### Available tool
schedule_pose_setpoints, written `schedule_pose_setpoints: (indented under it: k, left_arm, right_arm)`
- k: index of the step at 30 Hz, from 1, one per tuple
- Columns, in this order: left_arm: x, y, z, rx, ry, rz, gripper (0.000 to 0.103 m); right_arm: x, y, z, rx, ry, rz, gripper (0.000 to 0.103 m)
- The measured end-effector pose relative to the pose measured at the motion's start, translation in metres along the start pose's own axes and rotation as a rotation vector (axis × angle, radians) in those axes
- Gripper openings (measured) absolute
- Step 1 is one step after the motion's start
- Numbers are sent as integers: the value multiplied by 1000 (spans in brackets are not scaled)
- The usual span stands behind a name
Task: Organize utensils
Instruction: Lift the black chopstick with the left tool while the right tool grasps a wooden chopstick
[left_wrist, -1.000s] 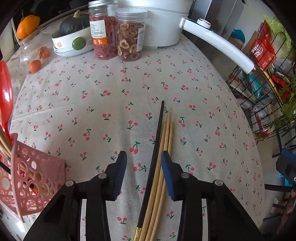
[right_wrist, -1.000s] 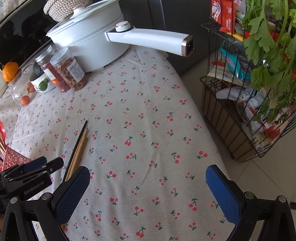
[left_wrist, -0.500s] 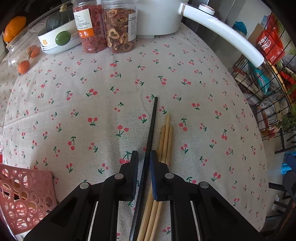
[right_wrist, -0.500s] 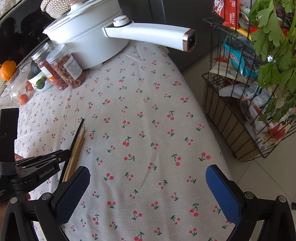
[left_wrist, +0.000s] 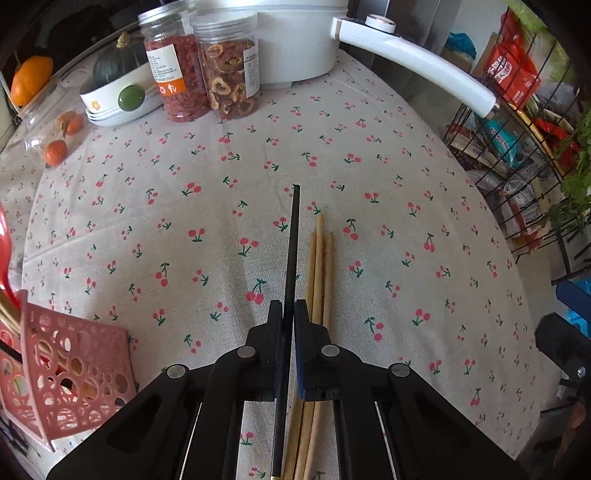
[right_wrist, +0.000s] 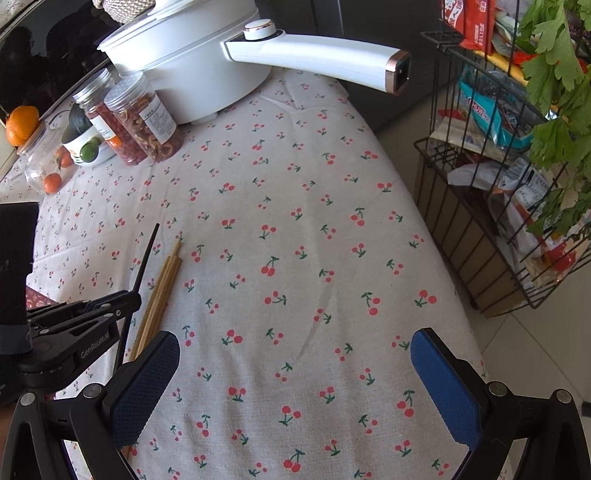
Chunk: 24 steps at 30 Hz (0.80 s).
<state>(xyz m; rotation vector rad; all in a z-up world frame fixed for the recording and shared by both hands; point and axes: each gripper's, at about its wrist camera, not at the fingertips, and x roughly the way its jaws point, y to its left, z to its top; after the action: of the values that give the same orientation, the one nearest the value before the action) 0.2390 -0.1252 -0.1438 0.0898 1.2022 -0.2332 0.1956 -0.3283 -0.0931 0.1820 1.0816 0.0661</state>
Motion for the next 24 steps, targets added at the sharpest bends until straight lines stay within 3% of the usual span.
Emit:
schedule_pose_setpoints:
  k: [13, 24]
  left_arm:
    - [-123, 35, -82, 37, -207, -117, 5]
    - [-144, 74, -108, -4, -279, -179, 6]
  right_arm:
    - [21, 41, -11, -60, 66, 14, 103]
    - [65, 81, -13, -86, 149, 18, 102]
